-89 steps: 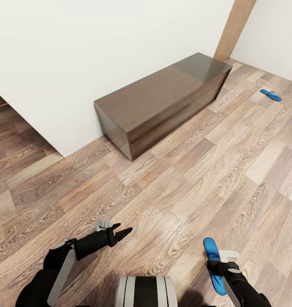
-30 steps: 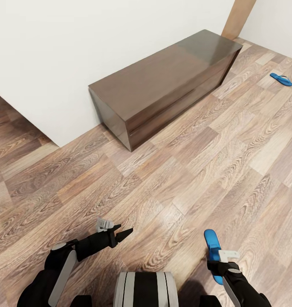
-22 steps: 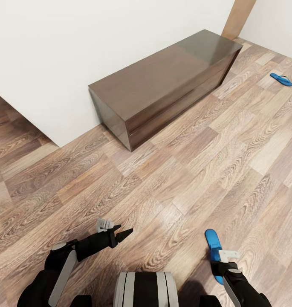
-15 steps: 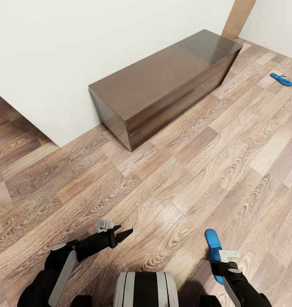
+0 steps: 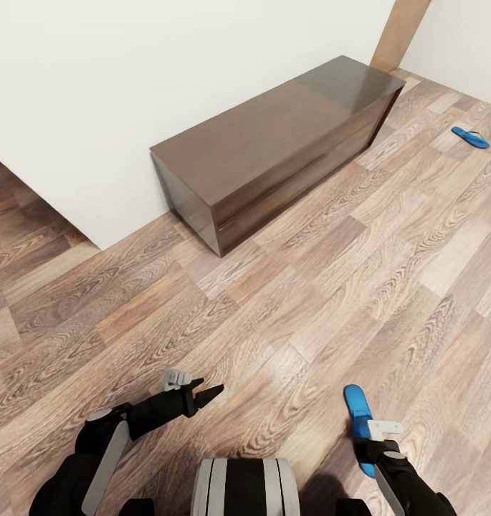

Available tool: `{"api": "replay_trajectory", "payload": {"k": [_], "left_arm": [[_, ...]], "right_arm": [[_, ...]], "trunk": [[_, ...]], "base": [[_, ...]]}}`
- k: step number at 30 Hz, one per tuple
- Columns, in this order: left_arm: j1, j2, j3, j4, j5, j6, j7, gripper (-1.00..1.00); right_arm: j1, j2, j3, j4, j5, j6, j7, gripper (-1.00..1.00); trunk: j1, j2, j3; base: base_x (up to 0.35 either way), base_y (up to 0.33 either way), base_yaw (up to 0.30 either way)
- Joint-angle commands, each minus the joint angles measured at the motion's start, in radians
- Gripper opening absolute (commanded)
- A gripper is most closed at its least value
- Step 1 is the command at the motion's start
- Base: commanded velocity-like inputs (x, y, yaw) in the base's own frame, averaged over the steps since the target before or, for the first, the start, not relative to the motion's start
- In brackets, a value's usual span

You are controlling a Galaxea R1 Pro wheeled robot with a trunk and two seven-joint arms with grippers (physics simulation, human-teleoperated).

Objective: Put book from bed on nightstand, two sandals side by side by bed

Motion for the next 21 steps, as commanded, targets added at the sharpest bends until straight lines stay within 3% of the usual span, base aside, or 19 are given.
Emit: {"api": "replay_trajectory", "payload": {"k": [1, 21], "left_arm": [[0.000, 0.000, -0.001, 0.000, 0.007, 0.007, 0.000, 1.00], [0.000, 0.000, 0.000, 0.000, 0.007, 0.007, -0.001, 1.00]], "right_arm": [[0.000, 0.000, 0.000, -0.002, 0.001, 0.006, -0.002, -1.00], [0.000, 0.000, 0.000, -0.004, 0.001, 0.006, -0.002, -1.00]], "trunk": [[-0.001, 0.000, 0.003], [-0.008, 0.004, 0.069]], "base": [[0.000, 0.000, 0.000], [0.000, 0.000, 0.000]]}}
